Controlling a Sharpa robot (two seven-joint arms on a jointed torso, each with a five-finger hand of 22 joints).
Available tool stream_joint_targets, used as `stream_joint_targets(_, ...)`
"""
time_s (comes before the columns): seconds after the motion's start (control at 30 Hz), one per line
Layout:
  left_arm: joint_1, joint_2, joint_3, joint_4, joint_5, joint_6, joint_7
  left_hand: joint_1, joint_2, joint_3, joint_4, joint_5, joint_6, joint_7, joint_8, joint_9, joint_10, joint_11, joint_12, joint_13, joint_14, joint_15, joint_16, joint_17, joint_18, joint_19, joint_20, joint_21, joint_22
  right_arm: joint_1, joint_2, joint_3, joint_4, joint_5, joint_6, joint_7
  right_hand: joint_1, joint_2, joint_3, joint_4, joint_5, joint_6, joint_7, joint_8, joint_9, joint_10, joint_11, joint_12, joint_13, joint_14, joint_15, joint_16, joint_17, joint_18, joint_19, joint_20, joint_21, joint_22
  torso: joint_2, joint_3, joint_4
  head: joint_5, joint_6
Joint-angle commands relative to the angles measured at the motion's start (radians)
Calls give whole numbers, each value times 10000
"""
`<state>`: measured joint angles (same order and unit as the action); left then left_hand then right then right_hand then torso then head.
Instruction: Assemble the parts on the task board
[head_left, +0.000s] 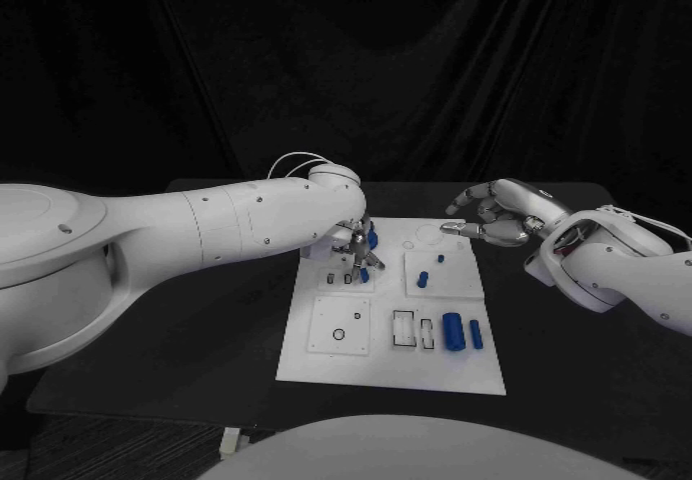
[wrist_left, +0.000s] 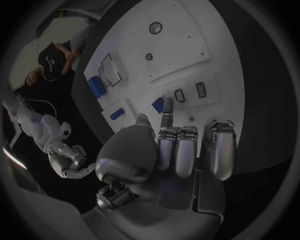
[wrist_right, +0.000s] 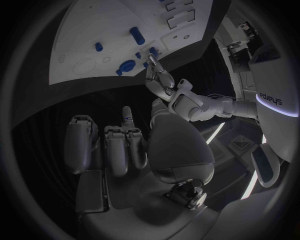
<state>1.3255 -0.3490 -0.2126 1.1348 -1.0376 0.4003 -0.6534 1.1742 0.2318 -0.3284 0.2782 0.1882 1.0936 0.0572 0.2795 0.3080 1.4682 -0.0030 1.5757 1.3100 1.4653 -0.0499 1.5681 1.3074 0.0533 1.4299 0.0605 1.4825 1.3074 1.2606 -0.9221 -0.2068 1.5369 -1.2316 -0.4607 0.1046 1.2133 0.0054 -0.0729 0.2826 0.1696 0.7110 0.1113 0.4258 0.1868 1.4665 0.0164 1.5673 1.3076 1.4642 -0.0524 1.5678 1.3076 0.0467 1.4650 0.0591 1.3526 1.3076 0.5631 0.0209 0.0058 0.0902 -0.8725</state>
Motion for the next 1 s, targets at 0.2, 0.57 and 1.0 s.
stream_joint_targets(0.2, -84, 63, 8, -73, 4, 217, 121, 262, -99, 224, -131, 7, 204, -39, -90, 92, 1026, -120, -49, 2608, 1055, -108, 27, 2634, -58, -4, -71, -64, 801, -36, -16, 7, -3, -6, 73, -187, 118, -14, -54, 8, 26, 84, 31, -14, -15, 1043, 56, 35, 2632, 1053, 80, -7, 2589, 64, 89, 45, -54, 1930, -1, 0, 0, -39, -2)
stream_joint_targets(0.57, -136, 121, 8, -153, 5, 275, 120, 466, -173, 466, -287, -68, 324, -94, -142, 221, 1026, -177, -49, 2608, 1055, -161, 27, 2634, -55, 0, -122, -93, 796, -54, -11, 7, -13, -6, 111, -189, 138, -19, -61, 5, 23, 96, 32, -11, -17, 1043, 61, 35, 2632, 1052, 84, -11, 2584, 65, 88, 48, -56, 1929, -4, 3, 4, -64, -2)
stream_joint_targets(1.0, -157, 145, 9, -209, 6, 241, 149, 709, -330, 965, -517, 702, 312, -113, -372, 411, 1026, -203, -49, 2608, 1055, -196, 27, 2634, -46, -15, -167, -160, 776, -63, -34, 7, -7, -6, 164, -231, 172, -24, -69, -2, 24, 115, 34, -6, -20, 1043, 69, 35, 2632, 1047, 90, -24, 2569, 67, 83, 52, -66, 1926, -7, 6, 4, -73, -2)
